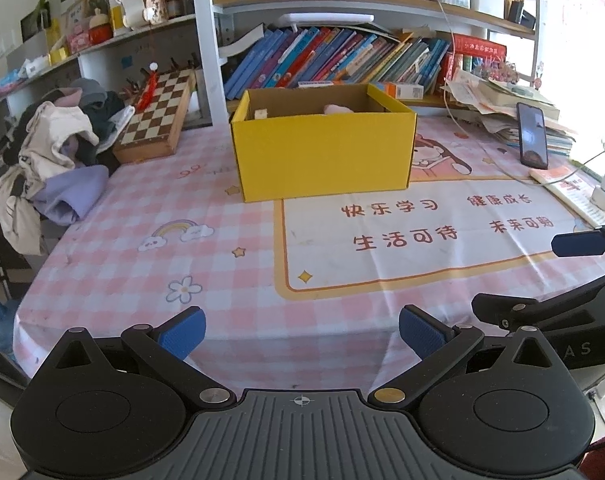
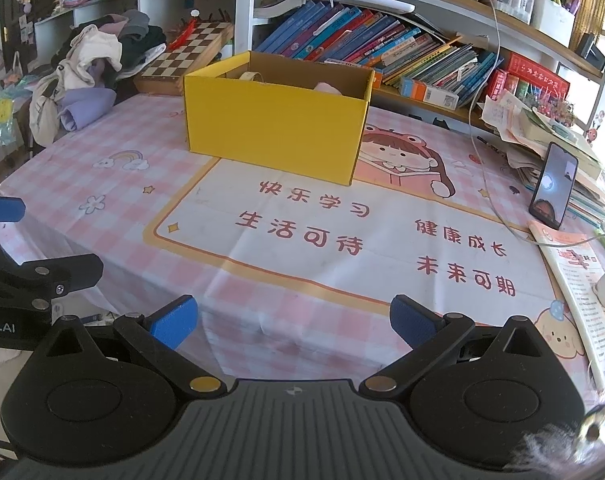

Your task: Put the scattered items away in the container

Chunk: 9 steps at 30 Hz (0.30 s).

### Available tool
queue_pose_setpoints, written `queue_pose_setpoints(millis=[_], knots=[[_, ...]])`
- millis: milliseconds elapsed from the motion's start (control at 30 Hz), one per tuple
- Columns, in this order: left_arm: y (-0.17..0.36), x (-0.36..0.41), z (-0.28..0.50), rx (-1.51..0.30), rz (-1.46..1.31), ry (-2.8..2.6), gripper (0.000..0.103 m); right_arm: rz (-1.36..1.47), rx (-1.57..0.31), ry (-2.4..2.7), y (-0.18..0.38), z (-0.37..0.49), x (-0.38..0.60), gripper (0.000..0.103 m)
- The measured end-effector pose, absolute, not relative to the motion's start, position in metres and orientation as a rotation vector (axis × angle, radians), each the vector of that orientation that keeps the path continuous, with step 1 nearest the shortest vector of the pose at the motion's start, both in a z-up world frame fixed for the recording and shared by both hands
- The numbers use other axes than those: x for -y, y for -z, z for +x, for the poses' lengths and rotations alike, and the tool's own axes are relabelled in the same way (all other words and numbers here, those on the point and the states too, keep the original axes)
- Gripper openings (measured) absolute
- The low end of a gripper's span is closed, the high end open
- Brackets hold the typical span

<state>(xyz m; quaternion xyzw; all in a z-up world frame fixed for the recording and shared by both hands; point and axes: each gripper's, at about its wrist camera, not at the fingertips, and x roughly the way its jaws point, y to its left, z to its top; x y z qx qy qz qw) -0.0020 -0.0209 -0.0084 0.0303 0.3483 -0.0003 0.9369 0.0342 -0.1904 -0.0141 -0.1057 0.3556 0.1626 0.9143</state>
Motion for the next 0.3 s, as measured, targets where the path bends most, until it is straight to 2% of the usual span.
queue_pose_setpoints(millis=[300], knots=[[0.0079, 0.0157, 0.0, -0.718, 0.039, 0.013, 0.103, -0.22, -0.732, -0.336, 0.0159, 0.0366, 0.1913, 0.103]])
